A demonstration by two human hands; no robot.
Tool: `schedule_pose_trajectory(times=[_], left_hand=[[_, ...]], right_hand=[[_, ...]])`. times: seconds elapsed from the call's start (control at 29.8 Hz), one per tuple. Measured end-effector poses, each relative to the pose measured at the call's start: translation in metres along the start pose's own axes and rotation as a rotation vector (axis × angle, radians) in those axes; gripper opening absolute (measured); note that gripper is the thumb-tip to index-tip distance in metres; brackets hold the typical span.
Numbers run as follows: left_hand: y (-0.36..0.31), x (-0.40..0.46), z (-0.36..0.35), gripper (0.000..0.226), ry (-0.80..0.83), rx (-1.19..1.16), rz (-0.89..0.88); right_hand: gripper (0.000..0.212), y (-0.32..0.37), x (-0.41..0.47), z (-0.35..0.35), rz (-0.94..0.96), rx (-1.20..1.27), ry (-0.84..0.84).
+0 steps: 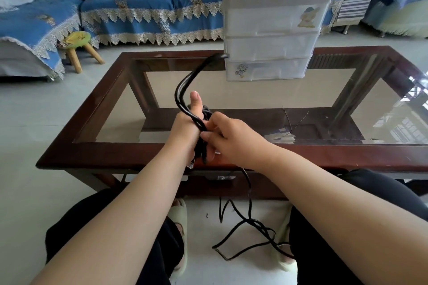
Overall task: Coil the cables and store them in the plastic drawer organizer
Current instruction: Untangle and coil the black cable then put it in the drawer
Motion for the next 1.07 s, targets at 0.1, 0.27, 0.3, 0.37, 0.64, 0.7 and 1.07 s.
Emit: schedule_pose_trajectory(times=[0.1,0.27,0.3,0.37,0.64,0.7,1.07], left_hand=[[0.008,-0.002,-0.008,0.078,0.084,-0.036,0.083],[0.017,-0.005,-0.018,0.078,0.177,-0.015,0.158],[0.019,-0.006,-0.019,0.079,0.194,-0.003,0.167],[0.020,-0.006,-0.023,0.080,0.232,0.035,0.166],[0.012,-0.005,-0.038,0.078,0.558,-0.016,0.149],[0.010,-0.005,-0.035,0.078,0.589,-0.004,0.143],[0.005,-0.034,-0.016,0.041,0.916,0.432,-0.097]], right_hand=[[0.021,0.004,0.000,0.008,0.045,-0.223,-0.022],[0.025,0.012,0.001,0.013,0.119,-0.465,0.002],[0.025,0.012,0.002,0.014,0.120,-0.483,0.006],[0.026,0.008,0.002,0.018,0.090,-0.482,0.005],[0.023,-0.005,0.001,0.047,-0.027,-0.310,-0.181],[0.031,-0.018,-0.001,0.075,-0.121,-0.391,-0.295],[0.038,-0.101,-0.037,0.167,-0.475,-0.513,-0.463]])
Point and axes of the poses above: each hand's wrist, its own x-axis towards the middle knuckle, its own z-axis out of the back of the hand, y = z × x, the point moved 10 cm from there along x, towards the middle knuckle, and after that the axes turned 12 degrees about z, right-handed, at the moved point
